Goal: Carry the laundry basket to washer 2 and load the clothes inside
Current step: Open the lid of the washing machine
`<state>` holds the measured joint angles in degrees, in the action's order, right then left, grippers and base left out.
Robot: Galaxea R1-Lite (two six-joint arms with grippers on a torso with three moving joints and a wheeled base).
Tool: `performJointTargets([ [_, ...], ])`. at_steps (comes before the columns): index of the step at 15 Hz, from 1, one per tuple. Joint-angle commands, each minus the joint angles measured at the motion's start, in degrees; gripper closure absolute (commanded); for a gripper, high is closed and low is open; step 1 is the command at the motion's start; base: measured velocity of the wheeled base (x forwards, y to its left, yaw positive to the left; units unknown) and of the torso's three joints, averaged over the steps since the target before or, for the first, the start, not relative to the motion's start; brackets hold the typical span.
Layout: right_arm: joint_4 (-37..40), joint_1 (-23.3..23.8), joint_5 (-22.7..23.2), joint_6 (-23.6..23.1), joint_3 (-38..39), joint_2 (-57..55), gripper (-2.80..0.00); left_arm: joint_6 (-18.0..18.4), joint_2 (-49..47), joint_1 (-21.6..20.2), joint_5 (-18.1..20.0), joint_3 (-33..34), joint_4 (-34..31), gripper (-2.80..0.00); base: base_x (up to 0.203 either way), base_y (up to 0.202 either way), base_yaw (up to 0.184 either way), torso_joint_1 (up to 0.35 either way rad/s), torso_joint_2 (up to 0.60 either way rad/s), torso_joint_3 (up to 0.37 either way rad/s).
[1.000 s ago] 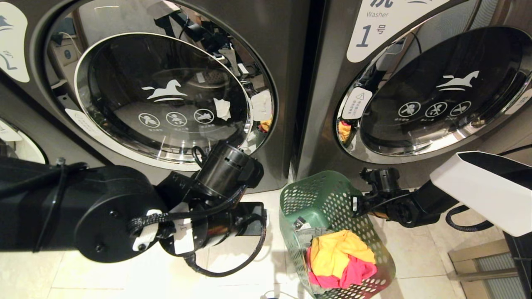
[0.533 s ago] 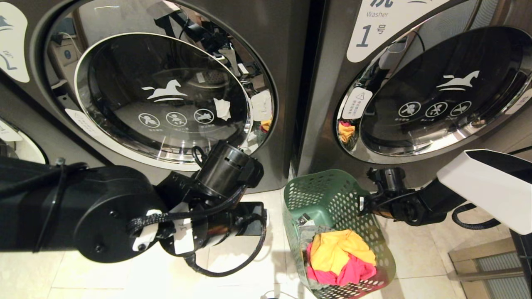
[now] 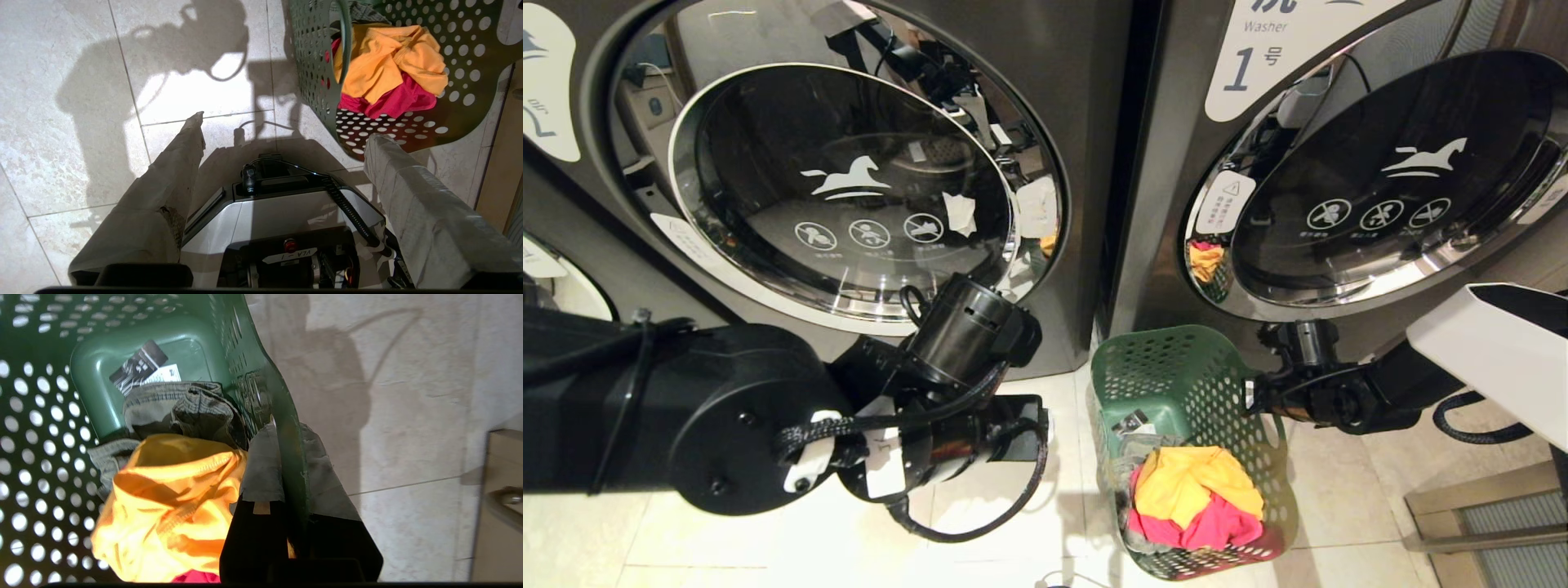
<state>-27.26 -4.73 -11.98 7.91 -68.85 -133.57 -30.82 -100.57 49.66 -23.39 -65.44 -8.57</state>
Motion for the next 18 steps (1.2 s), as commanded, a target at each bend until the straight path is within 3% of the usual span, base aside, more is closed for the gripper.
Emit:
performJointTargets([
  [1, 0.14, 1.28, -0.06, -1.44, 0.21, 1.52, 0.0, -0.17, -0.38, -0.01, -0.12, -0.34, -0.04, -2.8, 0.0, 0.0, 0.0, 0.0, 0.0, 0.0],
  [8, 0.45, 3.58, 1.12, -6.38, 1.77, 1.93, 0.0, -0.21, -0.77, 0.08, -0.06, -1.09, -0.04, -2.8, 0.0, 0.0, 0.0, 0.0, 0.0, 0.0],
  [18, 0.54, 3.58, 5.39, -5.89, 1.79, 1.3, 0.0, -1.24, -0.95, -0.09, 0.45, -1.27, 0.04, -2.8, 0.0, 0.0, 0.0, 0.0, 0.0, 0.0],
])
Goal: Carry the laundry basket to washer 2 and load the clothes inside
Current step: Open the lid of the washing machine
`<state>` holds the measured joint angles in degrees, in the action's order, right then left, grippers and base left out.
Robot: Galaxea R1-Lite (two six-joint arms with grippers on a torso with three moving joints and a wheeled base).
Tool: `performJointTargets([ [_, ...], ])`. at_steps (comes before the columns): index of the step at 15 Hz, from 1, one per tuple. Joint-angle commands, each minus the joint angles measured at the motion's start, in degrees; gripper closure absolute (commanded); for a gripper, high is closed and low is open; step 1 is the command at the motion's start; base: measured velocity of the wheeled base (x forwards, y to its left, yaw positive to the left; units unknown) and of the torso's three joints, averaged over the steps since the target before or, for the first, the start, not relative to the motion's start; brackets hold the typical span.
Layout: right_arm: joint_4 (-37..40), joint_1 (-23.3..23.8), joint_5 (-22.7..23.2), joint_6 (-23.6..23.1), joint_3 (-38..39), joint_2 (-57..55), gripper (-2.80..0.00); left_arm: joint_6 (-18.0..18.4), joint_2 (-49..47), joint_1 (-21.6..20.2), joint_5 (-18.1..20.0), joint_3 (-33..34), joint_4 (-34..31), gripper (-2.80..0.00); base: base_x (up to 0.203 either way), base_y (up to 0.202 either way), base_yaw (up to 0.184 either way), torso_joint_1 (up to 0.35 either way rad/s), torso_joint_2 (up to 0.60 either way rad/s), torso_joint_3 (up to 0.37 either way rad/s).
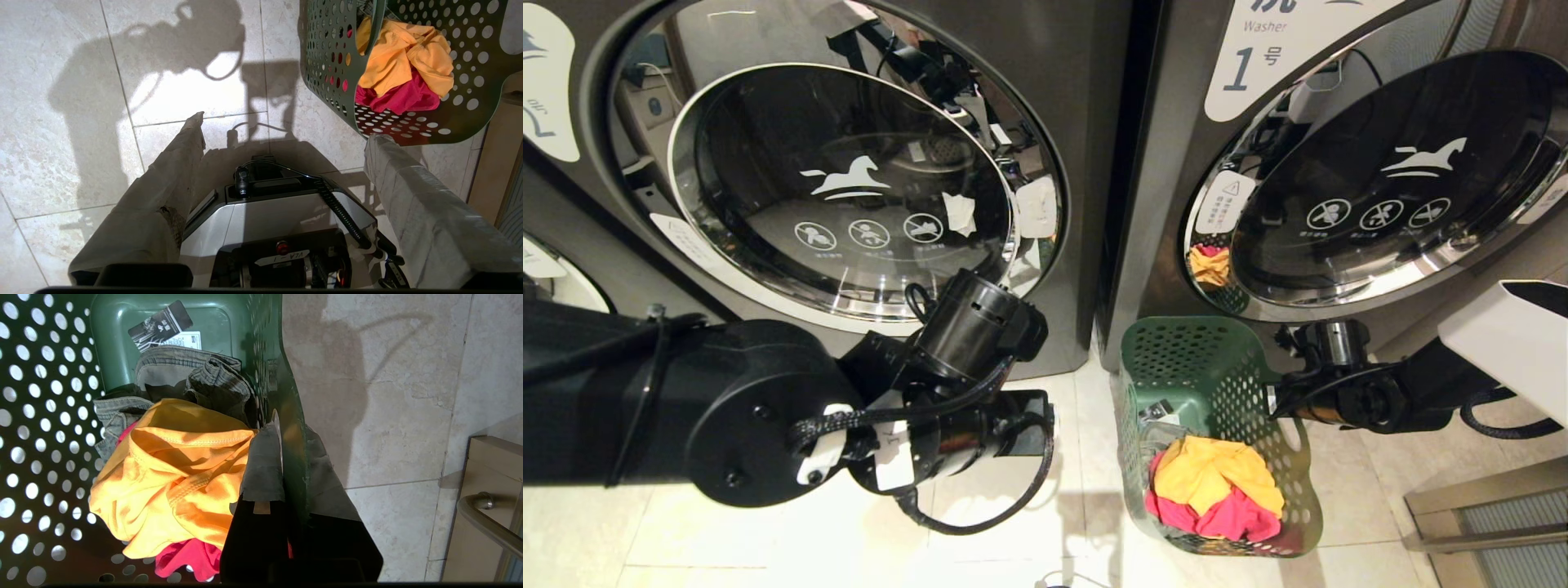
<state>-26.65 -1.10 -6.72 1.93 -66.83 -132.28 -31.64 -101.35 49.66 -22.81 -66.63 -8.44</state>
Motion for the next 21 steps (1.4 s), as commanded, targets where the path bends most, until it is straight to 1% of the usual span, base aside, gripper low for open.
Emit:
performJointTargets([
  [1, 0.02, -0.05, 0.05, 0.03, 0.04, 0.23, 0.0, -0.53, -0.16, -0.09, -0.13, 0.01, -0.09, -2.8, 0.0, 0.0, 0.0, 0.0, 0.0, 0.0],
  [3, 0.41, -0.1, 0.04, -0.14, 0.39, 1.3, 0.0, -0.79, -0.25, -0.38, -0.05, 0.01, -0.18, -2.8, 0.0, 0.0, 0.0, 0.0, 0.0, 0.0],
  [7, 3.6, -0.37, 0.22, -0.23, 2.09, 5.76, 0.0, -0.79, -1.11, -1.41, 0.49, -0.06, -0.18, -2.8, 0.0, 0.0, 0.0, 0.0, 0.0, 0.0],
  [9, 4.92, -0.4, 0.28, -0.25, 2.58, 5.45, 0.0, -0.87, -2.19, -1.42, 0.49, -0.16, 0.06, -2.8, 0.0, 0.0, 0.0, 0.0, 0.0, 0.0],
  [10, 4.94, -0.32, 0.32, -0.22, 2.73, 4.76, -2.8, -0.91, -2.55, -1.45, 0.49, -0.16, 0.17, -2.8, 0.0, 0.0, 0.0, 0.0, 0.0, 0.0],
  [15, 4.93, -0.31, 0.12, -0.17, 2.9, 4.2, -2.8, -1.92, -2.43, -1.94, 0.49, -0.43, 0.17, -2.8, 0.0, 0.0, 0.0, 0.0, 0.0, 0.0],
  [17, 4.94, -0.5, 0.1, -0.11, 4.2, 7.57, -2.8, -2.01, -0.39, -2.24, 0.08, -0.4, -0.1, -2.8, 0.0, 0.0, 0.0, 0.0, 0.0, 0.0],
  [18, 4.94, -0.79, 0.14, 0.12, 5.64, 10.56, -2.8, -1.89, 1.88, -3.31, -0.08, -0.21, -0.36, -2.8, 0.0, 0.0, 0.0, 0.0, 0.0, 0.0],
  [19, 4.94, -1.08, 0.18, 0.29, 7.54, 14.0, -2.8, -1.78, 4.2, -5.88, -0.15, 0.12, -0.58, -2.8, 0.0, 0.0, 0.0, 0.0, 0.0, 0.0],
  [21, 4.87, -1.51, 0.28, 0.67, 12.72, 21.58, -2.8, -1.74, 8.45, -12.57, -0.11, 1.91, -1.37, -2.8, 0.0, 0.0, 0.0, 0.0, 0.0, 0.0],
])
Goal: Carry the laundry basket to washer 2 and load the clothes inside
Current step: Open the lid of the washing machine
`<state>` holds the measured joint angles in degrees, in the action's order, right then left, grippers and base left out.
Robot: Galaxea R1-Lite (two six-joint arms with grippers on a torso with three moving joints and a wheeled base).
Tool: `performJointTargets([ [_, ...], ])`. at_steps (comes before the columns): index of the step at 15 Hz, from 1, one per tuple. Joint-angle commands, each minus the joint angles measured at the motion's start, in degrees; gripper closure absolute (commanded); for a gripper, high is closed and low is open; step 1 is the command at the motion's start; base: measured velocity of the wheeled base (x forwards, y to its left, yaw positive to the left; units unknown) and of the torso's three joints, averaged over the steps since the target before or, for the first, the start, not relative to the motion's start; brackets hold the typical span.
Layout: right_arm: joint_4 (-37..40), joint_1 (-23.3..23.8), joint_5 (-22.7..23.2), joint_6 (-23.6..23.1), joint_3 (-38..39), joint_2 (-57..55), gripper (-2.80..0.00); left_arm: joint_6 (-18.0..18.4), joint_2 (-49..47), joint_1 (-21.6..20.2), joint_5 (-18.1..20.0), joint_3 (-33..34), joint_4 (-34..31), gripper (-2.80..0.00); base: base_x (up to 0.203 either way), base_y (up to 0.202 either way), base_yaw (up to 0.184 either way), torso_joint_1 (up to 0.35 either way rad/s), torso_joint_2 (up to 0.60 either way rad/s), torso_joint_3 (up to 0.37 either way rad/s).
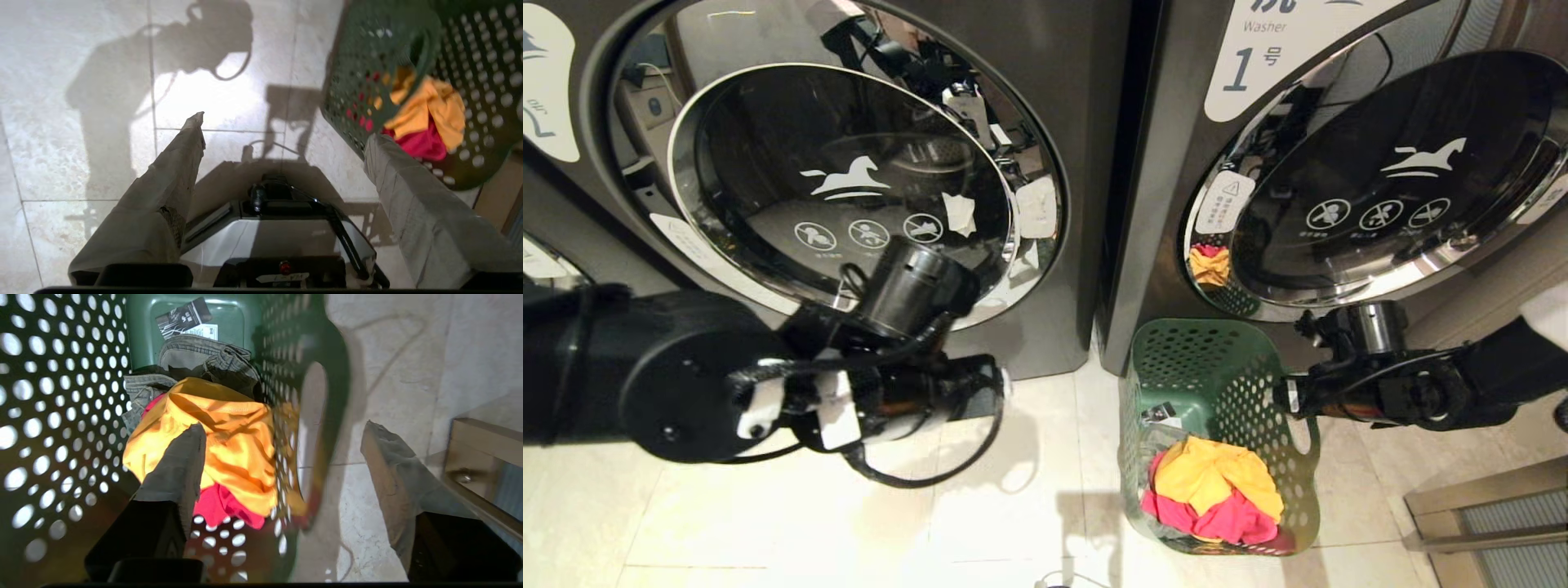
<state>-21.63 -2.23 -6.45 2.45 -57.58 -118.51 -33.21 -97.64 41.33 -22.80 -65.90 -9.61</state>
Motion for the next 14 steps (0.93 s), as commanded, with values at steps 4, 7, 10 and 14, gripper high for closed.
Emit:
performJointTargets([
  [4, 0.0, -0.71, -0.03, 0.97, 13.88, 22.16, 0.0, -0.54, 12.6, -14.11, 0.24, 9.96, -0.05, 0.0, 0.0, 0.0, 0.0, 0.0, 0.0, 0.0],
  [7, 0.08, -0.8, -0.07, 1.72, 19.65, 31.4, 0.0, -1.11, 18.76, -21.31, 0.15, 14.38, -0.29, 0.0, 0.0, 0.0, 0.0, 0.0, 0.0, 0.0],
  [10, 0.55, -0.71, -0.87, 2.03, 24.15, 41.41, 0.0, -0.91, 25.46, -32.22, 0.14, 20.99, -0.16, 0.0, 0.0, 0.0, 0.0, 0.0, 0.0, 0.0],
  [14, 1.48, 9.65, -3.47, 1.28, 31.08, 54.0, 0.0, -0.41, 34.96, -38.7, 0.21, 29.81, 0.61, 0.0, 0.0, 0.0, 0.0, 0.0, 0.0, 0.0],
])
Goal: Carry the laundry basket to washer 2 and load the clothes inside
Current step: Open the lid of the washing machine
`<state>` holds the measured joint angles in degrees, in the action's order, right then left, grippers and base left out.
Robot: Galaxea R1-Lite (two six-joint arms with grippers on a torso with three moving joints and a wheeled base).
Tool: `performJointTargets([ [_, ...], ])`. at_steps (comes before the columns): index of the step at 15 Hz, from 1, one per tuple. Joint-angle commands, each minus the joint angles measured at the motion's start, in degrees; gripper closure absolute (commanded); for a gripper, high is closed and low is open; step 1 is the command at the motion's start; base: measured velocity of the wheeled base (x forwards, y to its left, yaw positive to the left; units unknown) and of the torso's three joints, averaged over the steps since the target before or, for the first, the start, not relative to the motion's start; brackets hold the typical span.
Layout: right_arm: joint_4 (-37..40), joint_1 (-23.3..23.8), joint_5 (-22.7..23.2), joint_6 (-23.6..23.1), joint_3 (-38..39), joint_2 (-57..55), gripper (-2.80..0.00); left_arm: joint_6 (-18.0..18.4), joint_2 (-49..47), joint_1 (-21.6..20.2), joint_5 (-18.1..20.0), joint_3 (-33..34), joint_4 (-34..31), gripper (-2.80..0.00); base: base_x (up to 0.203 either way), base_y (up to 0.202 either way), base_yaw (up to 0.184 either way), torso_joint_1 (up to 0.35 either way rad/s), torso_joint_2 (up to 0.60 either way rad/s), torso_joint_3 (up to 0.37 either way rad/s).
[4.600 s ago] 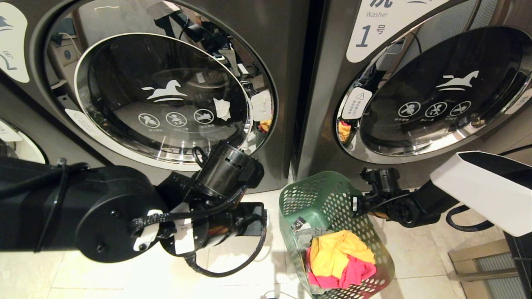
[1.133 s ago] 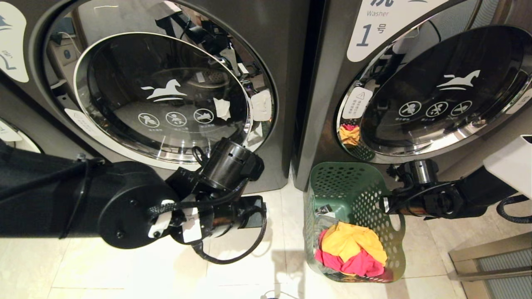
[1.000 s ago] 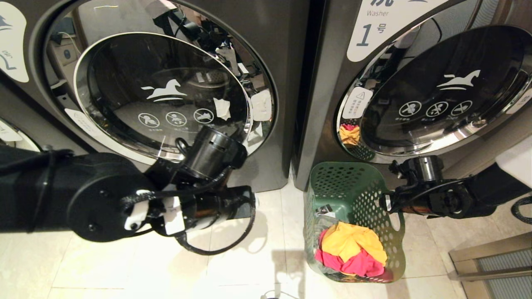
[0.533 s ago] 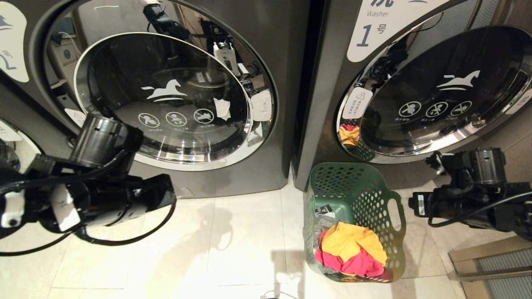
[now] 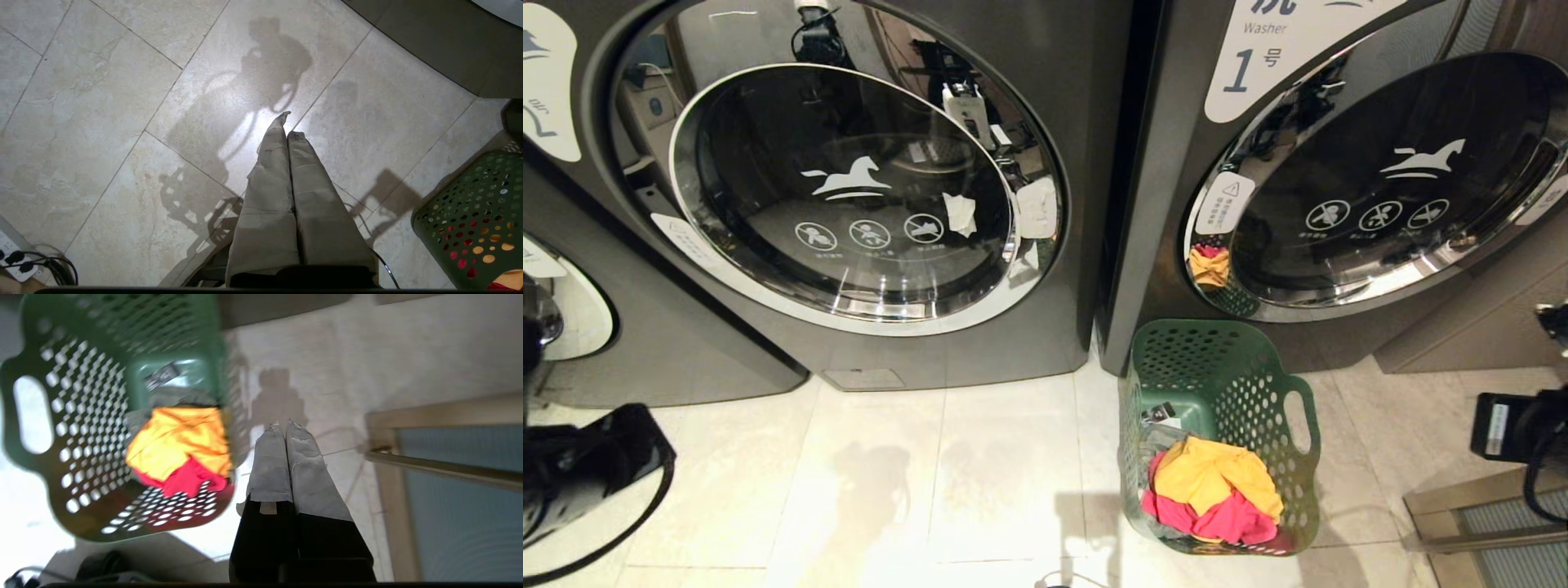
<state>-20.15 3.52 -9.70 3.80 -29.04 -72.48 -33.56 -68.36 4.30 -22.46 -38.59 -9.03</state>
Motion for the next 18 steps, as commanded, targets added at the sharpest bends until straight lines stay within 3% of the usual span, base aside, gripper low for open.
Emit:
performJointTargets([
  [1, 0.21, 6.71, -0.19, -0.17, 4.16, 10.66, 0.0, 0.83, 7.34, -1.83, -0.15, 3.56, 0.07, 0.0, 0.0, 0.0, 0.0, 0.0, 0.0, 0.0],
  [5, 3.34, 6.25, 3.07, -2.03, 12.01, 25.36, 0.0, 8.73, 22.41, -0.05, 1.46, 11.28, 0.09, 0.0, 0.0, 0.0, 0.0, 0.0, 0.0, 0.0],
  [8, 16.16, 5.43, 9.88, -5.73, 15.94, 38.66, 0.0, 17.69, 35.69, 2.53, 7.16, 20.03, -0.42, 0.0, 0.0, 0.0, 0.0, 0.0, 0.0, 0.0],
  [10, 24.14, 5.24, 11.58, -9.91, 19.33, 48.52, 0.0, 26.91, 44.18, 3.18, 10.45, 27.81, -0.51, 0.0, 0.0, 0.0, 0.0, 0.0, 0.0, 0.0],
  [13, 29.2, 5.19, 12.72, -13.17, 23.65, 56.84, 0.0, 34.7, 52.01, 3.15, 15.81, 32.7, -1.08, 0.0, 0.0, 0.0, 0.0, 0.0, 0.0, 0.0],
  [14, 30.76, 5.18, 13.02, -13.79, 24.63, 56.32, 0.0, 34.87, 51.7, 1.53, 14.44, 32.45, -1.72, 0.0, 0.0, 0.0, 0.0, 0.0, 0.0, 0.0],
  [16, 30.87, 4.83, 13.12, -13.95, 24.58, 56.07, 0.0, 36.45, 50.82, -6.92, 14.05, 31.68, -3.92, 0.0, 0.0, 0.0, 0.0, 0.0, 0.0, 0.0],
  [18, 30.72, 4.57, 13.13, -14.34, 24.64, 56.04, 0.0, 41.21, 51.6, -15.23, 17.26, 31.07, -5.75, 0.0, 0.0, 0.0, 0.0, 0.0, 0.0, 0.0],
])
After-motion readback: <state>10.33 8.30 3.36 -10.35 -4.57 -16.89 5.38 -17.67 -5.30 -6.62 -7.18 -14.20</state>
